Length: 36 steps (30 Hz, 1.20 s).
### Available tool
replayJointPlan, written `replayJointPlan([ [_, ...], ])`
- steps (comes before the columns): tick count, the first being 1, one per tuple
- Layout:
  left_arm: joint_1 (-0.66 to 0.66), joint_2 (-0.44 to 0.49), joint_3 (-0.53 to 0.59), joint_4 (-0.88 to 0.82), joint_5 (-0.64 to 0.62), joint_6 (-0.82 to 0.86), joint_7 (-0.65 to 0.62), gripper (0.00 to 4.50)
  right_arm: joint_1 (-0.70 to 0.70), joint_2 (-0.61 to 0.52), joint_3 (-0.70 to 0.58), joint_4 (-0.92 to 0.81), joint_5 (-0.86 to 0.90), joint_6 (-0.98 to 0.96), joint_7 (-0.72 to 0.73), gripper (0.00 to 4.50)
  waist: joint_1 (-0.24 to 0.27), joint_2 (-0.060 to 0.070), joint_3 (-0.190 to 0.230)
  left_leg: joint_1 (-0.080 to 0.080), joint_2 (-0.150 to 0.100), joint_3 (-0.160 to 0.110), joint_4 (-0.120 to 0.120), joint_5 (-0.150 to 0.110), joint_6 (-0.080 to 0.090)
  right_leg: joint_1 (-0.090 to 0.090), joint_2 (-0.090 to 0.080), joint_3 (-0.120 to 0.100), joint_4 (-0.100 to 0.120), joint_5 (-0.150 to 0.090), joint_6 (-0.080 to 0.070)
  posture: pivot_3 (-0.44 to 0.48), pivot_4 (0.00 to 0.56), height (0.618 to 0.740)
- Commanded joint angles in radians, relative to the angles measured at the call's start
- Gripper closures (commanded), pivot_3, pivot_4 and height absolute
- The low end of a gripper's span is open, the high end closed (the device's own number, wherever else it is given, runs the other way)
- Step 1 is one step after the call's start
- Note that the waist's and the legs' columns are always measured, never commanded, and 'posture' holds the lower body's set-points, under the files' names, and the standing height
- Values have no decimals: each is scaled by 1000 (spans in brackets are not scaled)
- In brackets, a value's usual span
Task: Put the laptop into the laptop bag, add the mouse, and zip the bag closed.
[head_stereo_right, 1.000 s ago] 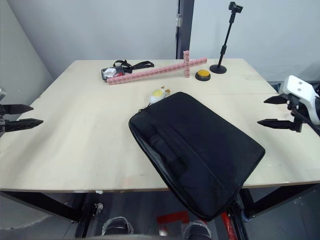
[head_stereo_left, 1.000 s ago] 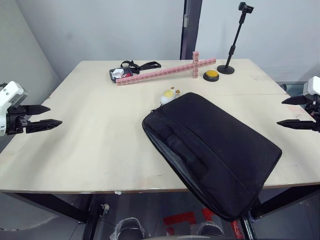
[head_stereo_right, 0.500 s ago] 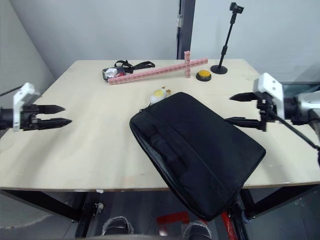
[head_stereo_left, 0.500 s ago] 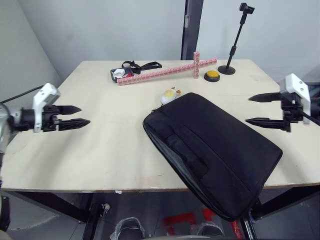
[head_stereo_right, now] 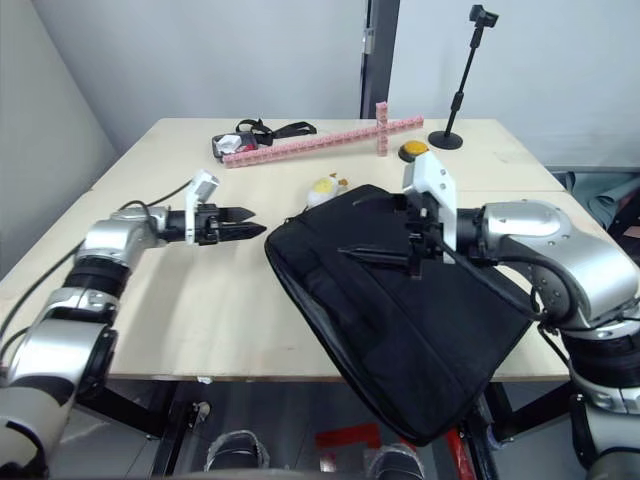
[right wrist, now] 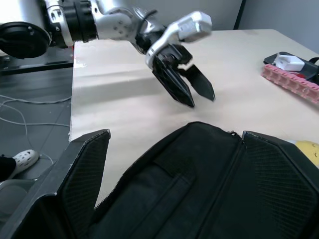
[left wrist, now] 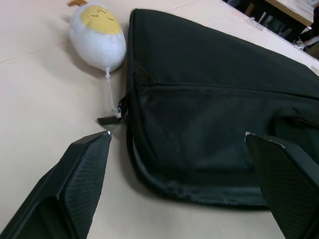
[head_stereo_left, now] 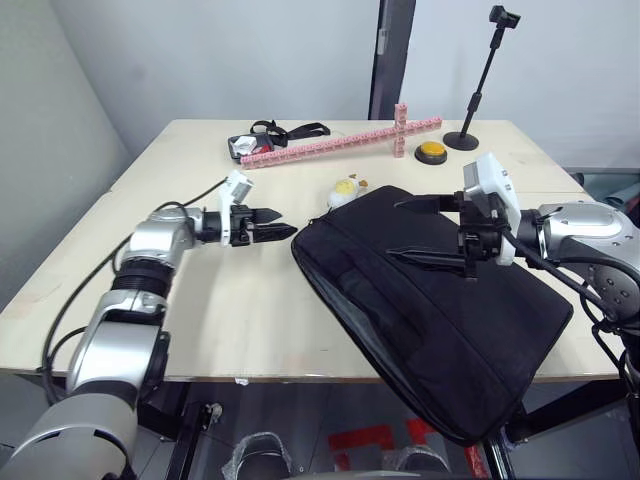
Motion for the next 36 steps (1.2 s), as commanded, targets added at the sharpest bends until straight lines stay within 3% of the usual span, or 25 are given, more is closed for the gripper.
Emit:
replayJointPlan([
  [1,-69,-38,1,139,47,-83,9,0,19,-25,-14,-62,24,12,-7,46,2,0,0,0,0,0,-1,0,0,0,0,0,0,0,0,0,150,740],
  [7,-115,-103,14,329,107,-169,45,0,12,-31,-29,-76,42,23,-36,46,6,0,0,0,0,0,0,0,0,0,0,0,-1,1,2,0,150,740],
  [14,-122,-150,32,402,134,-217,64,0,27,-56,-34,-83,46,15,-44,46,18,0,0,1,0,-1,0,0,-1,1,0,0,-1,1,2,0,150,740],
  [17,-125,-157,46,407,142,-223,63,871,23,-61,-31,-78,46,11,-42,0,22,0,0,1,0,-1,0,-1,-1,1,0,0,-1,1,2,0,150,740],
  [27,-111,-144,74,400,153,-219,45,4425,1,-58,9,-39,14,-27,-4,0,26,0,0,1,0,-1,0,-3,-5,1,0,0,-2,1,2,0,150,740],
  [36,-48,-34,149,296,107,-237,84,4470,10,-17,72,52,-96,-99,-32,0,-11,0,0,0,0,-1,-1,-6,-9,1,0,0,-2,1,3,0,150,740],
])
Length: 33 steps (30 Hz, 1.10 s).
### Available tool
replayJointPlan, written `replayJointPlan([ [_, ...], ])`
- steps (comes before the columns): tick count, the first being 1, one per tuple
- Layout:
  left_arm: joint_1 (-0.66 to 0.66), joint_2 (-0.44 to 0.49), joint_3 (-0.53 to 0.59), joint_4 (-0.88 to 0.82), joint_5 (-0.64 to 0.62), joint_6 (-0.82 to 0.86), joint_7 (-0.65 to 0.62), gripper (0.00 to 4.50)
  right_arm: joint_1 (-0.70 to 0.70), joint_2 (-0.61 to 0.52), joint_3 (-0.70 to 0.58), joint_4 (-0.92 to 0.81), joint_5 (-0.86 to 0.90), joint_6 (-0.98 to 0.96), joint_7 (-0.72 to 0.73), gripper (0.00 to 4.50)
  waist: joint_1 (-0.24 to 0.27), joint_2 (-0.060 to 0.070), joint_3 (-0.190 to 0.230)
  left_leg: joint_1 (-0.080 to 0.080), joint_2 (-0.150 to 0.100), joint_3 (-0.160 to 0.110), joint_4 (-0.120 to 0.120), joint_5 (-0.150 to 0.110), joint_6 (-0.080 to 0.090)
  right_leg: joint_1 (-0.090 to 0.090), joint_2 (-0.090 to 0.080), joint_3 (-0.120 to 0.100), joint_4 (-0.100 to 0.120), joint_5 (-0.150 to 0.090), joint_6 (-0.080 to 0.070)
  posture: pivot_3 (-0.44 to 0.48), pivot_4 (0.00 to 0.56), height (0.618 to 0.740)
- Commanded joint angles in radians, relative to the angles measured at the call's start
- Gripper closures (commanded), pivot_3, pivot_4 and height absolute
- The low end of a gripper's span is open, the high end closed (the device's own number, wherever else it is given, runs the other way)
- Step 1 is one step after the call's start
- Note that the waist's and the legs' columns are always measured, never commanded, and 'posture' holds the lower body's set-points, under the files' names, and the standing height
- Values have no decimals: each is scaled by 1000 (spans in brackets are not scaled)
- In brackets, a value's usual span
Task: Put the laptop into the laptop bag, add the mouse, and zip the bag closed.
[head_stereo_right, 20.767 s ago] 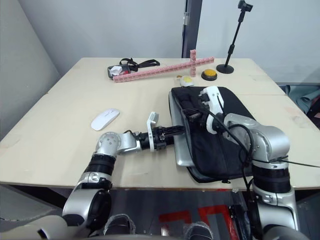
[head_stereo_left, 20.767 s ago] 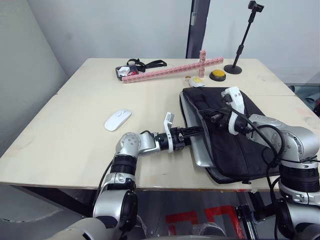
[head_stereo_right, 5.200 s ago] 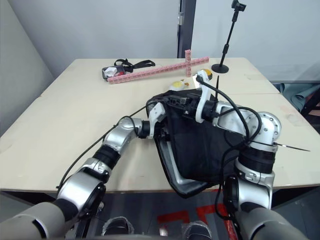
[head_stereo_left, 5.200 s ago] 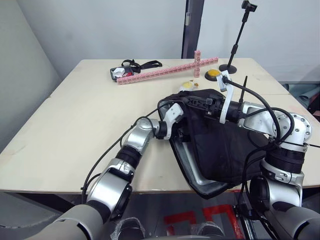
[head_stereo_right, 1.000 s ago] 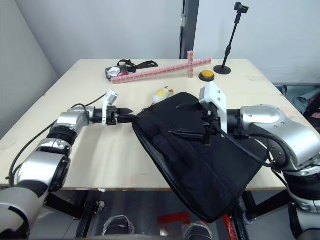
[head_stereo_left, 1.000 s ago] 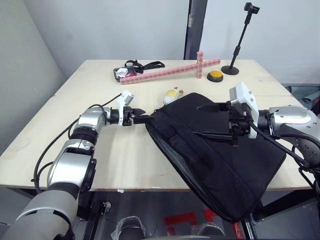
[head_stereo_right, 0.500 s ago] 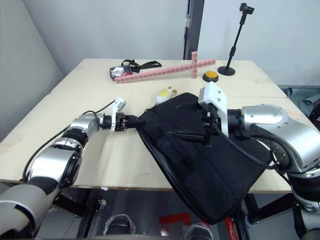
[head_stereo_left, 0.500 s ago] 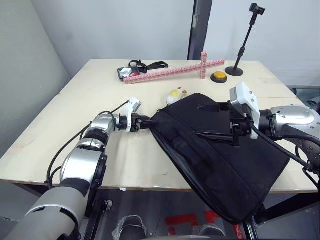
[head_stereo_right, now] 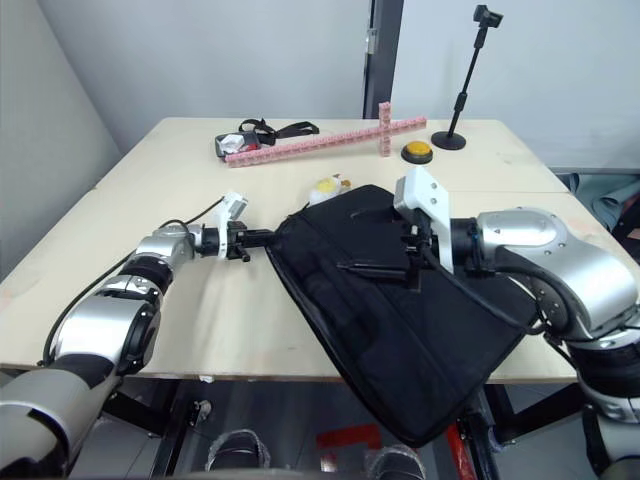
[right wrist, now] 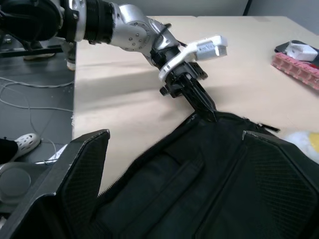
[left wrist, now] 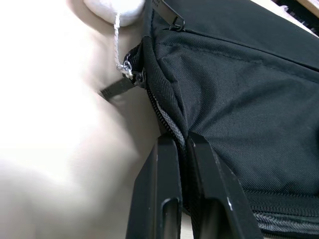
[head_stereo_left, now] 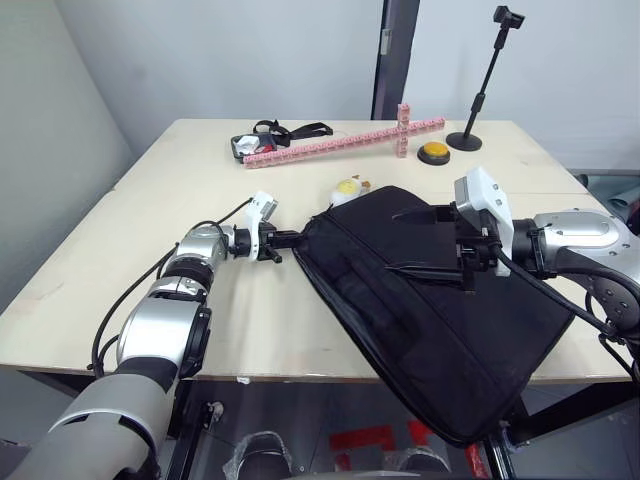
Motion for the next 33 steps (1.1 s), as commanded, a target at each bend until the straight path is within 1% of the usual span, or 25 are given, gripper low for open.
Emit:
replayJointPlan([
  [1,47,89,61,-88,-31,-3,22,4470,-7,18,11,64,-73,-48,-29,0,-16,0,0,0,0,0,0,0,0,0,0,0,0,0,0,0,150,740],
  [5,174,160,111,-237,-72,44,42,4470,43,-22,14,121,-112,-49,17,0,-21,0,0,0,0,0,-2,0,-1,0,0,0,-2,0,0,0,150,740],
  [9,306,193,149,-422,-119,126,74,4470,93,-77,-24,172,-90,9,58,0,-17,0,0,0,0,0,-5,0,-1,0,0,-2,-5,0,0,0,150,740],
  [12,413,200,173,-566,-155,187,103,4470,156,-130,-87,238,-43,94,93,0,-9,0,0,0,0,0,-5,0,-1,0,0,-2,-6,0,0,0,150,740],
  [15,495,192,189,-698,-196,249,138,4470,271,-199,-159,276,26,183,175,0,-1,0,0,0,0,0,-6,-1,0,0,0,-2,-7,0,0,0,150,740],
  [17,534,184,194,-767,-217,274,166,4470,351,-217,-179,292,34,206,197,0,-3,0,0,0,0,0,-6,-1,0,0,0,-2,-7,-1,-1,0,150,740],
  [19,566,173,200,-828,-238,301,195,4470,427,-212,-189,299,39,224,204,0,-5,0,0,1,0,1,-6,-1,0,0,0,-2,-6,-1,0,0,150,740],
  [23,612,165,189,-889,-252,321,224,4470,491,-167,-181,272,52,242,175,0,-10,0,0,1,0,1,-5,0,0,0,0,-1,-6,-1,0,0,150,740],
  [24,619,165,186,-897,-253,323,228,4470,497,-155,-182,267,59,250,167,0,-11,0,0,1,0,1,-5,0,0,0,0,-1,-6,-1,0,0,150,740],
  [28,629,166,191,-922,-268,342,241,4470,464,-40,-216,237,161,360,67,0,-13,0,0,2,0,2,-5,0,0,0,0,-1,-6,-1,0,0,150,740],
  [31,635,173,186,-932,-271,346,243,4470,473,3,-195,209,151,362,13,0,-10,0,0,2,0,2,-6,0,0,0,0,-1,-7,-1,0,0,150,740],
  [33,638,174,185,-940,-275,350,245,4470,467,42,-206,203,175,377,-23,0,-10,0,0,2,0,2,-7,-1,0,0,0,-1,-7,-1,0,0,150,740],
])
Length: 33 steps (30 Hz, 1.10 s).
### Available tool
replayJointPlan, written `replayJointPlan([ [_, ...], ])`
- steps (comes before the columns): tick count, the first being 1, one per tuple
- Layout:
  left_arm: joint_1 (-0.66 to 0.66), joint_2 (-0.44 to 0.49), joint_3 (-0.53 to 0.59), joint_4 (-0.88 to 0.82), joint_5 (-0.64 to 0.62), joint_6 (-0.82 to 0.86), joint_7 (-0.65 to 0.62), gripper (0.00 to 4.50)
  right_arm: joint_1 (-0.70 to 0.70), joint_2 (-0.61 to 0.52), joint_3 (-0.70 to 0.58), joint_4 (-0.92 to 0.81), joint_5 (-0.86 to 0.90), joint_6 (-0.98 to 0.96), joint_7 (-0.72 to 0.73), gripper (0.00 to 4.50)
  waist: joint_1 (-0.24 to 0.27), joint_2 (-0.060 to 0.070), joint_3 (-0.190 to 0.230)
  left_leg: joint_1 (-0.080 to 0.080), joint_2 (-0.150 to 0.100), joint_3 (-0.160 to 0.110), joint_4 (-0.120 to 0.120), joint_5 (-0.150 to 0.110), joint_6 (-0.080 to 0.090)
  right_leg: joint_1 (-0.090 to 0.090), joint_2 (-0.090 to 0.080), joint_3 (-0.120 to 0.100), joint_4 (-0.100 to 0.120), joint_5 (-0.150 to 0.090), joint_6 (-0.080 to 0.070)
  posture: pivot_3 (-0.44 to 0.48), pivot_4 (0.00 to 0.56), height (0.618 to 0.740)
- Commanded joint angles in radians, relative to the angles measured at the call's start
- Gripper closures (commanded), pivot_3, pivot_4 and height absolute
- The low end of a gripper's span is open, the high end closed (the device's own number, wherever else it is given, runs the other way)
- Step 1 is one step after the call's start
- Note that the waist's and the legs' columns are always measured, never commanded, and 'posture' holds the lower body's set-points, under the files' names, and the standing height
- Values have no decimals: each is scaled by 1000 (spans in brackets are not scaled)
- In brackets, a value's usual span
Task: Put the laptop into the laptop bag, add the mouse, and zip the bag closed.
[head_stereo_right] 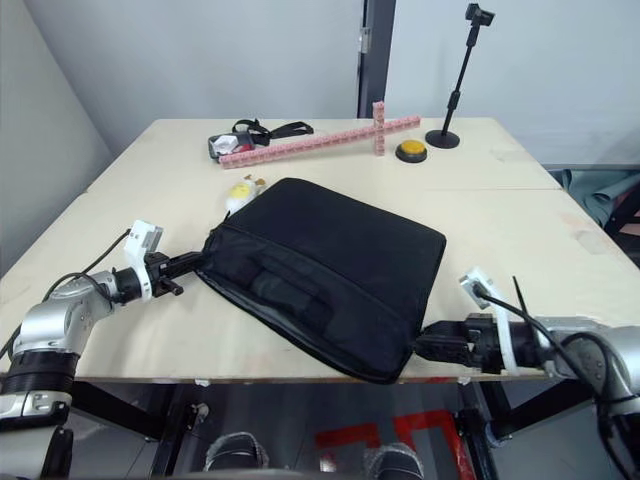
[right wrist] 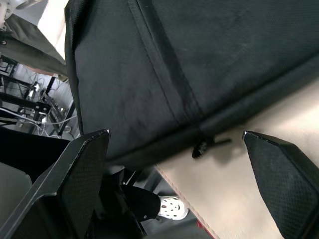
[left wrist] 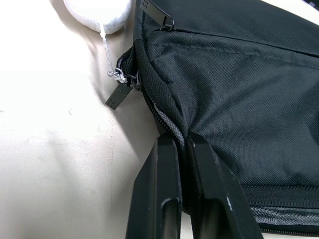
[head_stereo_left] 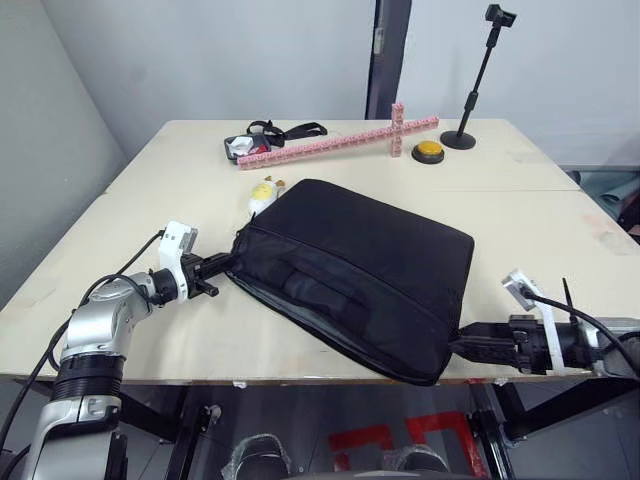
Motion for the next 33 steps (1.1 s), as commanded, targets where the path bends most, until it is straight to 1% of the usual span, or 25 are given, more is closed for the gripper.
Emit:
replayJointPlan([
  [1,9,7,-14,-45,-16,11,-3,4500,-11,52,-44,-35,47,18,-61,410,0,0,0,0,0,0,-1,0,0,0,0,0,0,0,0,0,150,740],
  [2,11,7,-15,-48,-17,13,-2,4500,-12,63,-49,-37,50,16,-74,558,0,0,0,0,0,0,-1,0,0,0,0,0,0,0,0,0,150,740],
  [6,13,7,-23,-54,-18,21,-6,4500,-1,73,-52,-41,43,-4,-88,1857,0,0,0,0,0,0,-1,0,0,0,0,0,-1,0,0,0,150,740],
  [10,14,9,-24,-58,-18,27,-8,4500,-5,79,-64,-34,54,-5,-97,3286,0,0,0,0,0,0,-1,0,0,0,0,0,-1,0,0,0,150,740],
  [11,15,10,-24,-59,-18,27,-8,4500,-5,79,-64,-34,55,-6,-97,3560,0,0,0,0,0,0,-1,0,0,0,0,0,-1,0,0,0,150,740],
  [12,18,12,-24,-61,-19,28,-10,4500,-3,78,-63,-35,52,-10,-95,3933,0,0,0,0,0,0,-1,0,0,0,0,0,-1,0,0,0,150,740],
  [14,34,20,-23,-79,-25,36,-15,4500,-6,81,-65,-27,46,-20,-98,4488,-1,0,0,0,0,0,-2,0,0,0,0,0,-1,0,1,0,150,740],
  [16,55,29,-21,-107,-34,49,-18,4500,-14,79,-66,-10,34,-34,-98,4488,-3,0,0,0,0,0,-2,0,-1,0,0,0,-1,0,1,0,150,740],
  [18,109,47,-13,-174,-54,72,-26,4500,-42,65,-59,29,16,-50,-85,4488,-8,0,0,1,0,1,-3,0,-1,0,0,0,-2,0,1,0,150,740],
  [23,246,62,-1,-378,-123,146,-12,4500,-176,58,-11,158,-65,-116,-66,4488,-18,0,0,1,0,2,-3,0,-1,0,0,0,-3,0,1,0,150,740],
  [25,308,65,-1,-446,-134,156,-4,4500,-255,72,15,232,-98,-137,-58,4488,-22,0,0,1,0,2,-3,0,-1,0,0,0,-2,0,1,0,150,740],
  [28,369,61,29,-506,-162,176,25,4500,-350,104,66,305,-141,-163,-45,4488,-24,0,0,1,0,2,-3,0,0,-1,0,0,-2,0,1,0,150,740],
  [33,461,57,64,-576,-177,173,65,4500,-439,163,131,384,-209,-204,-29,4488,-38,1,0,1,0,3,-5,0,0,-1,1,0,-3,0,1,0,150,740],
])
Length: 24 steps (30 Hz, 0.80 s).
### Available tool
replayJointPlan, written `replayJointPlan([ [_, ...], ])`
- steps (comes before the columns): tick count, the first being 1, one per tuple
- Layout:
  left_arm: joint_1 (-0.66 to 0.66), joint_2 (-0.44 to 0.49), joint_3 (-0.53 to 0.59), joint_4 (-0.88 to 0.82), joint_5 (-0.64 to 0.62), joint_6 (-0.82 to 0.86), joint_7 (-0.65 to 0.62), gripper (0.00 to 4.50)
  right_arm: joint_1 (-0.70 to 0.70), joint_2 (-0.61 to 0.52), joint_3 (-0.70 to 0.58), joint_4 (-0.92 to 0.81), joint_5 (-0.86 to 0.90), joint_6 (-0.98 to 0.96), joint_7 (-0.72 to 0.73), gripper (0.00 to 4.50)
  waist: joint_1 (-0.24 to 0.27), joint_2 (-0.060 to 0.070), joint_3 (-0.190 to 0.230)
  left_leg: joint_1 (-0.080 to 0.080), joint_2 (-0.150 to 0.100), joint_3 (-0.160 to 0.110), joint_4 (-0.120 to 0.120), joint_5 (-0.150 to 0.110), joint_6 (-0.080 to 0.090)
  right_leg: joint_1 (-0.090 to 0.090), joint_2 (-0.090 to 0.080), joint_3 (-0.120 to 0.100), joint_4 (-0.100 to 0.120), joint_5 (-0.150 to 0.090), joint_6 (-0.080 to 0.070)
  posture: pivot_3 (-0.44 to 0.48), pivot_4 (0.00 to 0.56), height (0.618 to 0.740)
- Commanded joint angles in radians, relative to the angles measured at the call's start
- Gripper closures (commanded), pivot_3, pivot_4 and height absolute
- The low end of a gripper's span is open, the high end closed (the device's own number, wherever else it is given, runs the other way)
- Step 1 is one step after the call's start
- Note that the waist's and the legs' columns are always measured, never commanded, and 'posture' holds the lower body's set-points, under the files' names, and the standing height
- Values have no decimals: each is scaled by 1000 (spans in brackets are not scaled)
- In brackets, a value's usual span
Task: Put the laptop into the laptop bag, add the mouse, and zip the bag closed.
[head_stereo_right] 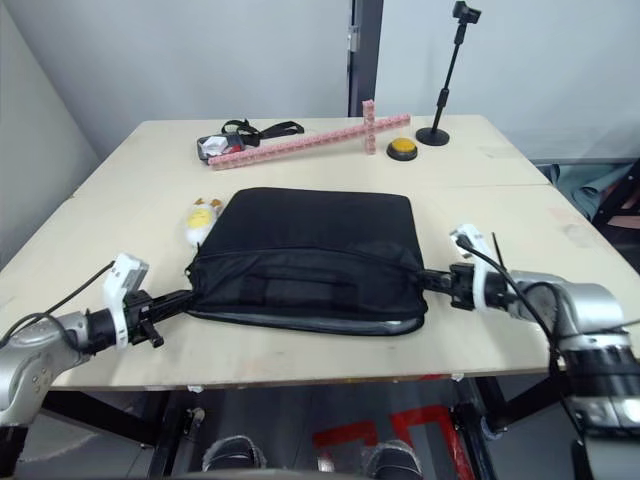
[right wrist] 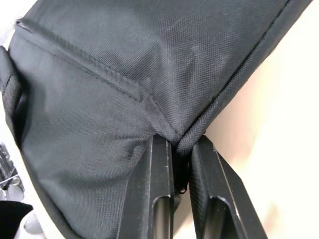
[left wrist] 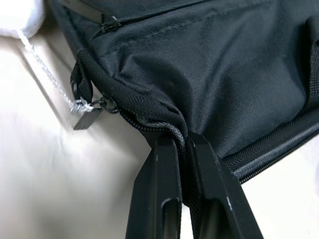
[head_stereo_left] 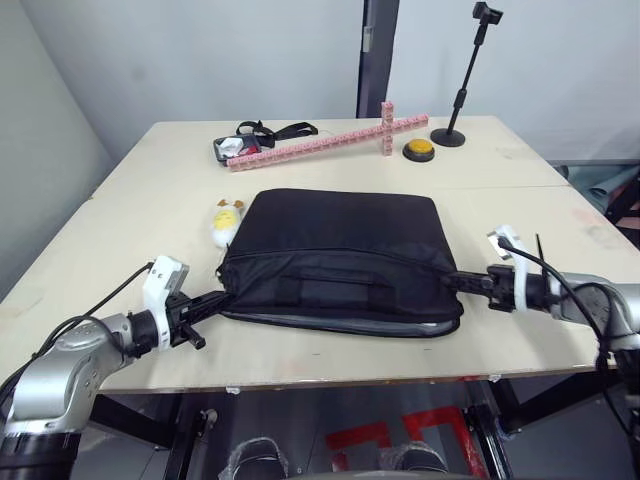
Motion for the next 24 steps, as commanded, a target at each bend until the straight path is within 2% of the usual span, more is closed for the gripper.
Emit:
replayJointPlan([
  [1,61,-2,-20,-76,-24,3,-2,4500,-70,44,23,29,-21,-57,23,4488,-5,0,0,0,0,0,0,0,0,0,0,0,0,0,0,0,150,740],
  [7,100,-9,-31,-112,-38,-1,22,4500,-96,69,36,83,-76,-102,46,4488,-8,0,-1,1,0,0,0,0,0,1,0,0,0,0,0,0,150,740],
  [13,91,-17,-34,-76,-21,-38,39,4500,-94,74,34,82,-80,-88,72,4488,-6,0,-2,1,0,0,1,0,1,1,0,0,1,0,0,0,150,740],
  [15,80,-21,-14,-59,-28,-53,42,4500,-96,72,20,79,-73,-84,80,3523,-7,0,-2,2,0,0,1,0,1,1,0,0,1,0,0,0,150,740],
  [19,98,-1,53,-43,-58,-46,35,3057,-82,35,-8,58,-73,-98,94,2087,-6,0,-2,2,0,0,2,0,1,1,0,1,3,0,0,0,150,740],
  [24,145,114,213,4,-91,-42,-35,1317,-55,-137,24,42,-188,-300,218,424,4,0,-2,0,0,0,3,0,1,0,0,1,2,0,0,0,150,740],
])
